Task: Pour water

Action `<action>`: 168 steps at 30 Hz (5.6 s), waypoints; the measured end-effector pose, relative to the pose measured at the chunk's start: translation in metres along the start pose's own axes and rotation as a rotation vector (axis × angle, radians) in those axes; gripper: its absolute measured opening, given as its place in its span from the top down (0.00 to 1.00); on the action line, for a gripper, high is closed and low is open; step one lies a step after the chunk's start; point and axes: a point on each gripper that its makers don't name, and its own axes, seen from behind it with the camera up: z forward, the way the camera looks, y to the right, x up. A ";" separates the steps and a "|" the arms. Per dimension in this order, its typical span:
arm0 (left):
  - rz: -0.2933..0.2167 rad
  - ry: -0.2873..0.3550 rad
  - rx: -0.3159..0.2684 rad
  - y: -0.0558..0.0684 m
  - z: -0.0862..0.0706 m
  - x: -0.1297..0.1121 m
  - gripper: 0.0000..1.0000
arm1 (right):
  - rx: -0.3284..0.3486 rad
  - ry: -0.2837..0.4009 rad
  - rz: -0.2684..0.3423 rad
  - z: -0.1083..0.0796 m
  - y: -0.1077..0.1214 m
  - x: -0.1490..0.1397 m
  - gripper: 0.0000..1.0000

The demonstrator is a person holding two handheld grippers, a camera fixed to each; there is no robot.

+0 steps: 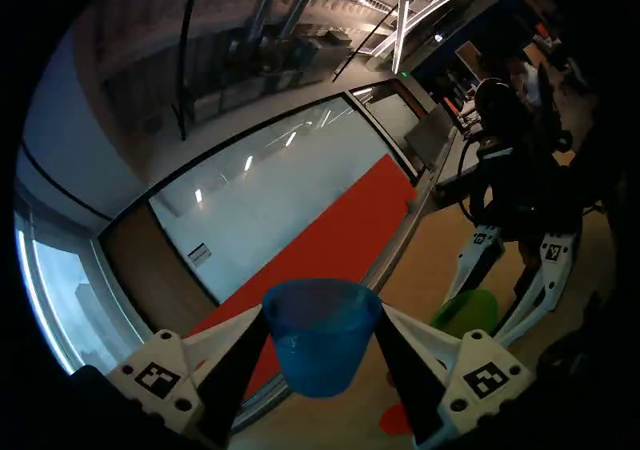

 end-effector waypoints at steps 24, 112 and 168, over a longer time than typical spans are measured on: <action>0.213 -0.006 0.012 0.002 0.008 0.015 0.13 | 0.028 -0.003 -0.006 0.008 -0.009 -0.001 0.09; 0.520 0.020 0.056 -0.001 -0.004 0.049 0.13 | 0.009 -0.002 -0.066 0.004 -0.007 0.004 0.09; 0.772 0.017 0.077 -0.005 -0.009 0.061 0.13 | 0.001 0.008 -0.082 0.006 -0.007 0.008 0.09</action>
